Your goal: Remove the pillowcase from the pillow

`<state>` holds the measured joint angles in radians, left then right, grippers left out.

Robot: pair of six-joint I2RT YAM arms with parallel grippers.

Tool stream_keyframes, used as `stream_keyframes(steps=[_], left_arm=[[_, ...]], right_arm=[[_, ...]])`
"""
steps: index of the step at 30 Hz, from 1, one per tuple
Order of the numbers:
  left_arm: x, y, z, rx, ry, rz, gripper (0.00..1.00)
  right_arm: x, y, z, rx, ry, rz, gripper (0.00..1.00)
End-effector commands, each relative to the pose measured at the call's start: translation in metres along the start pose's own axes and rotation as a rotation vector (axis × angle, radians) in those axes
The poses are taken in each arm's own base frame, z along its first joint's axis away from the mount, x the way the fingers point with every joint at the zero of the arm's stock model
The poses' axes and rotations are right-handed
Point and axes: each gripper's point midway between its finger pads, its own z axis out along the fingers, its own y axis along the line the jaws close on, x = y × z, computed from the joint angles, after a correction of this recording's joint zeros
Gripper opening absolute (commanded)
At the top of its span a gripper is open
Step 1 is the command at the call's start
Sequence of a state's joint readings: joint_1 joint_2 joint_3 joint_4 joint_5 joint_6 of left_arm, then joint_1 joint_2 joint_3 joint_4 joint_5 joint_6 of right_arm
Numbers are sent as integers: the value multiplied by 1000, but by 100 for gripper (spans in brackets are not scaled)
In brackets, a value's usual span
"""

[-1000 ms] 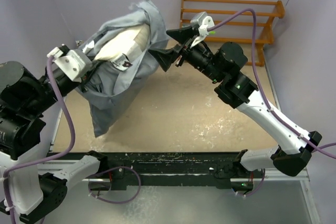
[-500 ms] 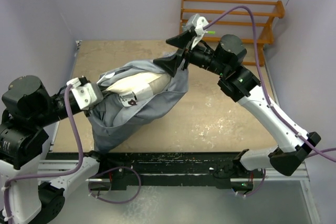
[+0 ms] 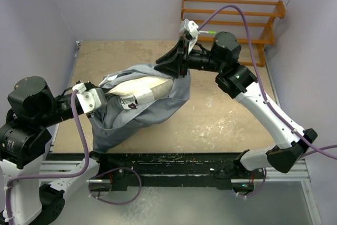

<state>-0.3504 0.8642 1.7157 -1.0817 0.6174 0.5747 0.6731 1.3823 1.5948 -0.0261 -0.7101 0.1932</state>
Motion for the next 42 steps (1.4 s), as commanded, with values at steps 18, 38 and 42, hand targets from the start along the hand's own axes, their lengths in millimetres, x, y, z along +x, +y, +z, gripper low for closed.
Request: stream_keyframes(steps=[18,38,42], left_arm=[[-18,1,-18,-35,-48,150,0],[-25,22,-13,-140,-96,147,0],[-9,14,-7,-96,-56,138,0]], right_arm=[[65,-152,-68,573,-59,292,0],[11,-104,-100,530,-140,-64,69],[-51,-68,-102,424,-122,-233,76]])
